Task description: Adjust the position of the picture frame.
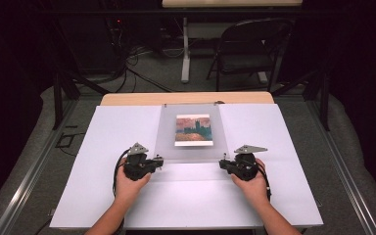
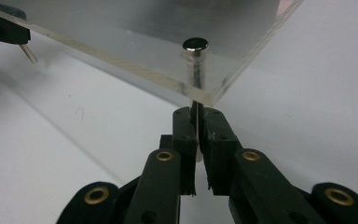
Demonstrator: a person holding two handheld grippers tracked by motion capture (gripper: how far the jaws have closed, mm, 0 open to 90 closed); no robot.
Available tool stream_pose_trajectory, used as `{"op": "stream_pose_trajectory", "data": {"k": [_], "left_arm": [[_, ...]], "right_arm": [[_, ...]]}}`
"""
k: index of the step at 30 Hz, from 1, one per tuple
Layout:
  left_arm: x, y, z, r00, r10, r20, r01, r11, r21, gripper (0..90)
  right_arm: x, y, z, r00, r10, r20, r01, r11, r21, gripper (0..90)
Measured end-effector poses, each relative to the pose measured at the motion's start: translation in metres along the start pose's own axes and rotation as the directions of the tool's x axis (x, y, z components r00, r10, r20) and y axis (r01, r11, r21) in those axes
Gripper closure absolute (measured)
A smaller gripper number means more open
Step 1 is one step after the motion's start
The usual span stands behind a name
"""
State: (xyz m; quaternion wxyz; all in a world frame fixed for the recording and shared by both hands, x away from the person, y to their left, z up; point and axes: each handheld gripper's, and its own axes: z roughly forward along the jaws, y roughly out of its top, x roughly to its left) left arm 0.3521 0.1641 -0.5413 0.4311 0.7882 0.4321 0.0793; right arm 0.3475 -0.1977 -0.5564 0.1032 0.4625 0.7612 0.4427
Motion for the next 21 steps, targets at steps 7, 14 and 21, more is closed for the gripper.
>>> {"op": "stream_pose_trajectory", "data": {"k": [7,14,21], "left_arm": [[0.0009,-0.0038,0.0038,1.0,0.007,-0.005,-0.007,0.9998,0.021,84.6],[0.0014,-0.0067,0.006,0.9999,0.003,-0.01,-0.002,0.9996,0.027,84.4],[0.0017,-0.0079,0.0063,0.9997,-0.022,-0.005,0.022,0.9995,0.022,83.3]], "right_arm": [[-0.0005,-0.0031,0.0031,1.0,-0.008,0.005,0.008,1.0,0.014,84.2],[-0.0001,-0.0063,0.0064,0.9999,-0.008,0.012,0.007,1.0,0.027,84.0],[-0.0018,-0.0075,0.0059,0.9999,0.015,0.003,-0.015,1.0,0.02,81.7]]}}
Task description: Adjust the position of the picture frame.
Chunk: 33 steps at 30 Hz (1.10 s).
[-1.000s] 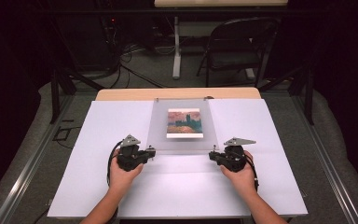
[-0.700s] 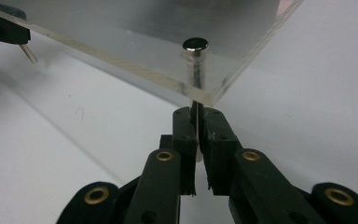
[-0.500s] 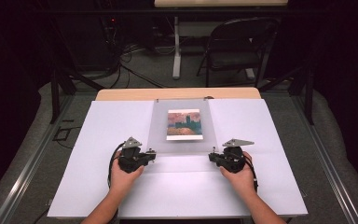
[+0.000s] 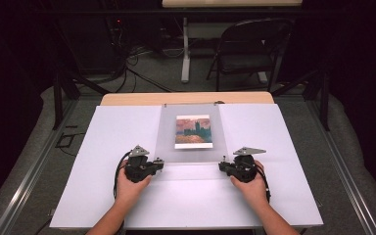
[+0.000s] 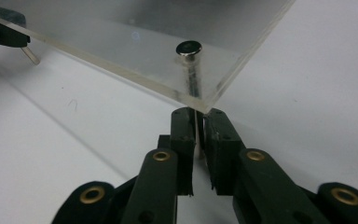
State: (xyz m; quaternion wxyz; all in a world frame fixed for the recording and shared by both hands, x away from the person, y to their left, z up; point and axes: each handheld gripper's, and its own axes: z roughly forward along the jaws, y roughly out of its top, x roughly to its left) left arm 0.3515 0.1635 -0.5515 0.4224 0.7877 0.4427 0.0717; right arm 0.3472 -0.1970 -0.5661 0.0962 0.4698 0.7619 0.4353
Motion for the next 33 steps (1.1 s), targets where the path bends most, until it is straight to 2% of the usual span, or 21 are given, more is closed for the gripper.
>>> {"op": "stream_pose_trajectory", "data": {"k": [2,3,7,12,15,17,21,25,30,33], "left_arm": [[-0.001,-0.001,0.0,0.9999,-0.01,-0.003,0.01,0.9999,-0.009,79.6],[-0.002,-0.001,0.0,1.0,-0.003,-0.007,0.003,1.0,-0.009,77.3],[-0.005,-0.003,-0.001,1.0,0.006,-0.004,-0.006,0.9999,-0.015,64.9],[-0.009,-0.005,-0.005,0.9992,0.035,-0.022,-0.036,0.9984,-0.045,49.7],[-0.009,-0.007,-0.008,0.9993,0.022,-0.029,-0.024,0.9985,-0.049,43.0],[-0.009,-0.007,-0.009,0.9992,0.028,-0.03,-0.029,0.9985,-0.047,41.6],[-0.01,-0.01,-0.013,0.9999,0.002,-0.016,-0.003,0.9987,-0.05,38.7],[-0.012,-0.011,-0.019,0.9997,0.017,-0.019,-0.018,0.9981,-0.058,38.5],[-0.013,-0.012,-0.027,0.9988,0.037,-0.033,-0.039,0.9969,-0.068,40.0],[-0.012,-0.013,-0.031,0.9984,0.036,-0.042,-0.039,0.9964,-0.075,40.8]], "right_arm": [[0.0,0.0,0.0,0.9999,0.014,-0.007,-0.014,1.0,-0.007,75.5],[0.0,0.0,0.0,0.9999,0.012,-0.005,-0.012,1.0,-0.002,72.8],[0.006,-0.001,-0.004,0.9996,-0.02,0.019,0.02,1.0,0.0,58.1],[0.01,-0.004,-0.013,0.9969,-0.072,0.031,0.072,0.997,-0.012,46.4],[0.014,-0.006,-0.02,0.995,-0.09,0.043,0.091,0.996,-0.022,44.1],[0.016,-0.006,-0.023,0.994,-0.099,0.046,0.1,0.995,-0.016,43.1],[0.02,-0.007,-0.029,0.9921,-0.118,0.045,0.118,0.993,-0.001,43.3],[0.02,-0.007,-0.032,0.9907,-0.127,0.048,0.128,0.992,-0.008,44.4],[0.02,-0.007,-0.037,0.9895,-0.136,0.049,0.136,0.991,0.007,45.7],[0.021,-0.006,-0.041,0.9846,-0.163,0.063,0.163,0.987,0.004,46.9]]}}
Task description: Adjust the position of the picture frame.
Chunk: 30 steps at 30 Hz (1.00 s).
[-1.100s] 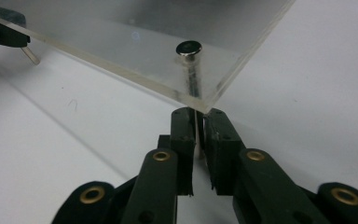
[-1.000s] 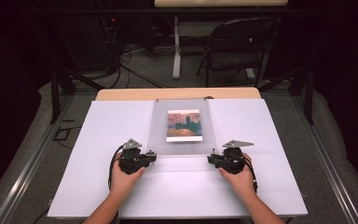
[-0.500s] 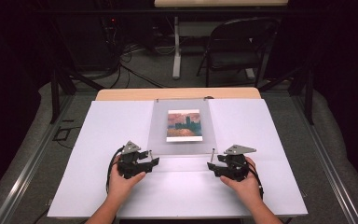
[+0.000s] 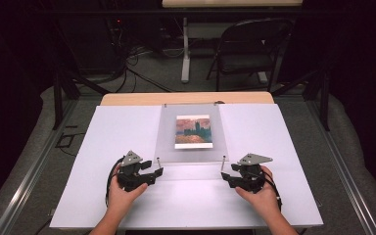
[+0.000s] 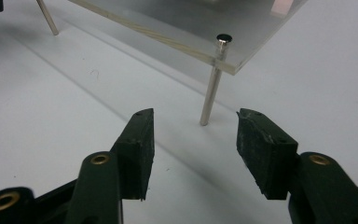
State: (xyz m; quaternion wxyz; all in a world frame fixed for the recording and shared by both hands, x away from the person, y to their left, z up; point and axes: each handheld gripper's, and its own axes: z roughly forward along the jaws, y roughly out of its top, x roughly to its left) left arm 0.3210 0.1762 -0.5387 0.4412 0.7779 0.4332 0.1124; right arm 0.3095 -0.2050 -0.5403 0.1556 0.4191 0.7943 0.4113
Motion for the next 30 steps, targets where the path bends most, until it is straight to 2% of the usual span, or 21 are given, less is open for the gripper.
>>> {"op": "stream_pose_trajectory", "data": {"k": [3,7,11,14,20,22,23,28,30], "left_arm": [[0.002,-0.001,-0.003,0.9999,-0.006,-0.012,0.006,1.0,0.0,41.2],[0.005,-0.001,-0.007,0.9987,-0.022,-0.046,0.022,0.9998,0.004,40.9],[0.007,-0.001,-0.01,0.9981,-0.046,-0.04,0.047,0.9988,0.015,39.4],[0.006,0.001,-0.014,0.9983,-0.032,-0.049,0.033,0.9993,0.02,37.9],[0.005,0.004,-0.023,0.9984,-0.011,-0.055,0.01,0.9998,-0.018,36.0],[0.007,0.006,-0.025,0.999,0.015,-0.041,-0.016,0.9988,-0.046,37.7],[0.008,0.007,-0.027,0.9987,0.025,-0.045,-0.027,0.9985,-0.048,39.3],[0.011,0.014,-0.03,0.9995,-0.002,-0.032,0.002,1.0,-0.005,41.5],[0.012,0.017,-0.03,0.9992,0.006,-0.039,-0.006,1.0,-0.005,41.2]], "right_arm": [[0.001,0.001,-0.001,1.0,-0.006,0.004,0.006,1.0,0.001,47.0],[0.001,0.001,-0.002,0.9995,0.019,-0.027,-0.018,1.0,0.022,49.1],[0.001,0.0,-0.006,0.9998,0.02,-0.01,-0.019,1.0,0.004,47.4],[-0.001,0.0,-0.011,0.9996,0.026,-0.006,-0.026,1.0,0.011,47.0],[0.0,0.001,-0.02,0.9993,-0.036,0.013,0.036,0.999,0.017,44.8],[-0.001,0.001,-0.023,0.9996,-0.02,0.02,0.019,0.999,0.028,45.5],[-0.003,0.001,-0.024,0.9999,-0.006,0.013,0.006,1.0,0.011,46.4],[-0.015,0.007,-0.029,0.9992,0.028,0.028,-0.028,1.0,-0.003,45.8],[-0.019,0.011,-0.03,0.9993,0.031,0.024,-0.031,1.0,0.001,52.3]]}}
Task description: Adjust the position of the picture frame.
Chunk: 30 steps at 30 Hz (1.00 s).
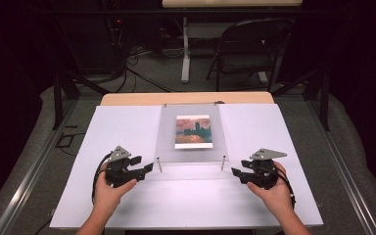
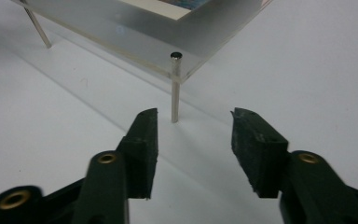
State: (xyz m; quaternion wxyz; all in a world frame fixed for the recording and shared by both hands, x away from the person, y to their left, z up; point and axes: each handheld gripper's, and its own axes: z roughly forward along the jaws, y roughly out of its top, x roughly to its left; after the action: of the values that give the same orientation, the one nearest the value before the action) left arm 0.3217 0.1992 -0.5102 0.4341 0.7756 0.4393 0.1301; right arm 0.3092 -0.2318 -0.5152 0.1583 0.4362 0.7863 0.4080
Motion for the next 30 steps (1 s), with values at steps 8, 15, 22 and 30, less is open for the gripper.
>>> {"op": "stream_pose_trajectory", "data": {"k": [8,15,22,30], "left_arm": [[0.011,0.024,0.003,0.9995,-0.018,0.026,0.018,0.9995,-0.027,40.1],[0.022,0.041,0.012,0.9998,0.021,0.002,-0.02,0.999,-0.039,32.5],[0.036,0.059,0.022,0.9999,0.004,-0.016,-0.004,0.9995,-0.031,30.0],[0.048,0.075,0.035,0.999,-0.02,-0.04,0.02,0.9998,0.003,30.1]], "right_arm": [[-0.012,0.022,0.008,0.9989,-0.044,-0.018,0.045,0.998,0.032,47.3],[-0.031,0.038,0.017,0.9999,0.012,0.004,-0.012,1.0,0.02,41.0],[-0.045,0.054,0.029,0.9989,0.014,0.044,-0.014,1.0,-0.003,34.4],[-0.057,0.071,0.042,0.9948,0.011,0.101,-0.01,1.0,-0.011,31.0]]}}
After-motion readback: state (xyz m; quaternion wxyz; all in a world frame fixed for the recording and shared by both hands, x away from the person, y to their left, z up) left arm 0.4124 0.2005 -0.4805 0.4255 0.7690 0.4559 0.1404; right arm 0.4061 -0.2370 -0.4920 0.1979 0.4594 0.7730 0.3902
